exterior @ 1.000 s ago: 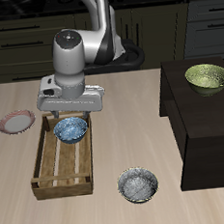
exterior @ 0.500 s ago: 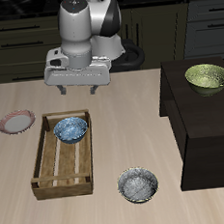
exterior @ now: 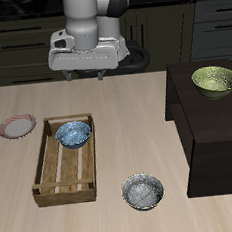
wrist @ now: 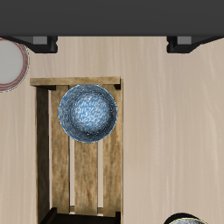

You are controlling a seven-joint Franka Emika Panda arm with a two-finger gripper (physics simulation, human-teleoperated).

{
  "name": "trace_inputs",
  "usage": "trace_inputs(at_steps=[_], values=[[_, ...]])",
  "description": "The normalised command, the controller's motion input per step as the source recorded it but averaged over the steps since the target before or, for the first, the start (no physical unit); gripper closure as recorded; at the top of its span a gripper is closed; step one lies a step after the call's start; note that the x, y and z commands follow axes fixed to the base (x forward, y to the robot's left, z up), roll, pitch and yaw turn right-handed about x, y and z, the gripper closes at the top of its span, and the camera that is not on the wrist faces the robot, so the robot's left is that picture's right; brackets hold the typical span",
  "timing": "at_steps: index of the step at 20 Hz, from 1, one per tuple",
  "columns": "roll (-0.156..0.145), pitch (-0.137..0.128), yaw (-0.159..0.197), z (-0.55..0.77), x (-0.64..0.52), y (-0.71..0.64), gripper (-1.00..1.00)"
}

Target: Place the blue bowl and the green bowl in the wooden tray

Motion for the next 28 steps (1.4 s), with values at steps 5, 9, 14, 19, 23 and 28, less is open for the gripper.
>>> trace_inputs(at_steps=[5,9,14,19,23,28], values=[[0.018,-0.025,-0.009,0.44,-0.01,0.05,-1.00],[-0.008,-0.038,0.039,0.47,-0.05,0.15,-1.00],[0.018,-0.031,-0.022,0.31,0.03,0.08,-1.00],[0.012,-0.002,-0.004,0.22,0.20,0.37,-1.00],[0.038,-0.024,0.024,0.20,0.08,0.41,-1.00],[0.039,0.008,0.001,0.12,0.15,0.55,-1.00]])
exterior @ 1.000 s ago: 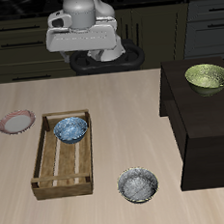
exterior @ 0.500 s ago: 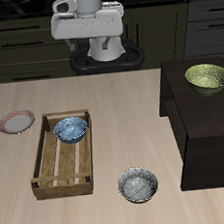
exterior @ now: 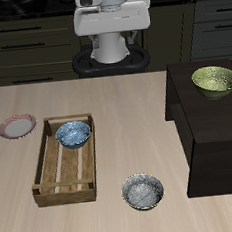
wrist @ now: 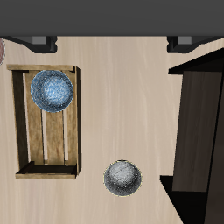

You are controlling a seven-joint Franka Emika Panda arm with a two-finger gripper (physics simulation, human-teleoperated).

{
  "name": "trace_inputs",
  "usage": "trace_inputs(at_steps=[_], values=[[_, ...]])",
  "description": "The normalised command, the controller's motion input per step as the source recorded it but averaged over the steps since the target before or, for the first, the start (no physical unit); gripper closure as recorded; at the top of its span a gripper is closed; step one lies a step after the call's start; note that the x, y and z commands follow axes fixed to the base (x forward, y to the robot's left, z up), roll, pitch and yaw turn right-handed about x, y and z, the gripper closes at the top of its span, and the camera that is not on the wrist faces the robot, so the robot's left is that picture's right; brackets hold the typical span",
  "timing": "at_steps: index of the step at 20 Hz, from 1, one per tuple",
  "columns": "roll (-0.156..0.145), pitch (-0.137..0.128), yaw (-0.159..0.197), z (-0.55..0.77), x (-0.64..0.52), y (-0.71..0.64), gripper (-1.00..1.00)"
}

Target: Place the blue bowl and the green bowl in the wooden tray

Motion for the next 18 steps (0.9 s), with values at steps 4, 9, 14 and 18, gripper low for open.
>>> trace_inputs(at_steps=[4,9,14,18], values=[[0.038,0.002,0.004,0.08,0.10,0.37,-1.00],[0.031,-0.017,0.000,0.18,0.12,0.38,-1.00],[0.037,0.017,-0.008,0.05,0.14,0.37,-1.00],[0.030,0.002,-0.006,0.08,0.10,0.34,-1.00]])
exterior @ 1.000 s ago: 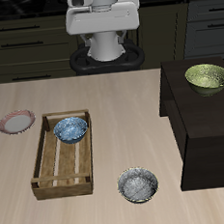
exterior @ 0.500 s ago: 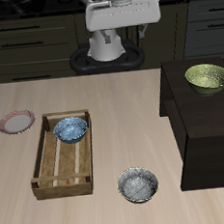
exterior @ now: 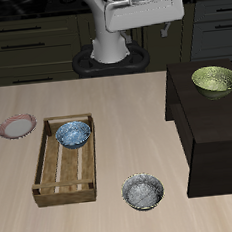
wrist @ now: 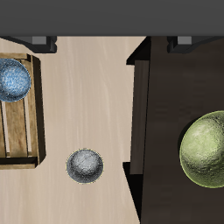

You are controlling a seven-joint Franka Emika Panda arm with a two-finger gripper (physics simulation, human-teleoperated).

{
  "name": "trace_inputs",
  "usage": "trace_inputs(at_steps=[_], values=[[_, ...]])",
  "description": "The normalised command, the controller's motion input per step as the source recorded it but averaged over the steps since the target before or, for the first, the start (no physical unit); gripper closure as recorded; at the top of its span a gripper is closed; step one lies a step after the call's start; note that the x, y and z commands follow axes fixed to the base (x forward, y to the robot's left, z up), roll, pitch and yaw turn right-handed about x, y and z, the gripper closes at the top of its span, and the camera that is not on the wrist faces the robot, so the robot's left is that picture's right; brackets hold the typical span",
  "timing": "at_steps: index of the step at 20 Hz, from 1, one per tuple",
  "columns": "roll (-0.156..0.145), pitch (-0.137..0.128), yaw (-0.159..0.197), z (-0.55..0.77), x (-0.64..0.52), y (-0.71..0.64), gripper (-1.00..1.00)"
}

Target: Place the blue bowl and the green bowl in the wooden tray

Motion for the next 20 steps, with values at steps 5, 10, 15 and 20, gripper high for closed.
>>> trace_inputs(at_steps=[5,10,15,20], values=[[0.034,0.008,-0.003,0.08,0.12,0.42,-1.00],[0.004,0.016,-0.018,-0.01,0.10,0.31,-1.00],[-0.031,0.021,-0.022,-0.01,0.20,0.29,-1.00],[-0.015,0.017,-0.001,-0.07,0.14,0.23,-1.00]])
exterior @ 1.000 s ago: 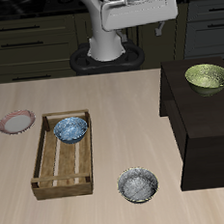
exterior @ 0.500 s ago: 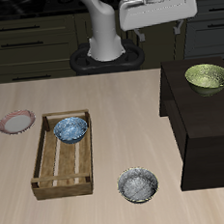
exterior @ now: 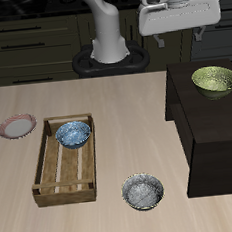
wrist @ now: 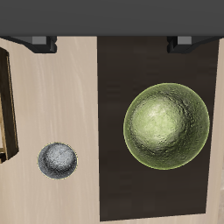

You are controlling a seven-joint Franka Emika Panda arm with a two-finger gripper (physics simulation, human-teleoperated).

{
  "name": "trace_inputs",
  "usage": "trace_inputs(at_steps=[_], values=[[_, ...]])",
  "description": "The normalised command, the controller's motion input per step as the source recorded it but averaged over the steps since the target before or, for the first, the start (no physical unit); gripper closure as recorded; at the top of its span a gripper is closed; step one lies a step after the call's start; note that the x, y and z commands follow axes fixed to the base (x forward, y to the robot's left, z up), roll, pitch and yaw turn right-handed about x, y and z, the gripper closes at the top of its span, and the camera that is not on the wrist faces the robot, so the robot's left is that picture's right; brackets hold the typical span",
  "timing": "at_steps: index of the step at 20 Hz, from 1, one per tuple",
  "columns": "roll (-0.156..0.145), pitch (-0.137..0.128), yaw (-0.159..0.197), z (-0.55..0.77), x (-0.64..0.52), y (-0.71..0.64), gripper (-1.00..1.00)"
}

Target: Place the blue bowl and the green bowl in the wooden tray

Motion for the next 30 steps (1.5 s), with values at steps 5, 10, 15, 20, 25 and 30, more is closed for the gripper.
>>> trace_inputs(at_steps=[5,10,15,20,25,30], values=[[-0.033,0.015,-0.006,-0.05,0.14,0.09,-1.00],[-0.025,0.011,-0.020,-0.02,0.20,0.08,-1.00],[-0.017,0.021,-0.008,-0.09,0.15,0.03,-1.00],[-0.022,0.024,-0.019,-0.06,0.18,0.00,-1.00],[0.000,0.018,0.007,-0.14,0.07,0.08,-1.00],[0.004,0.030,-0.007,-0.17,0.08,0.08,-1.00]])
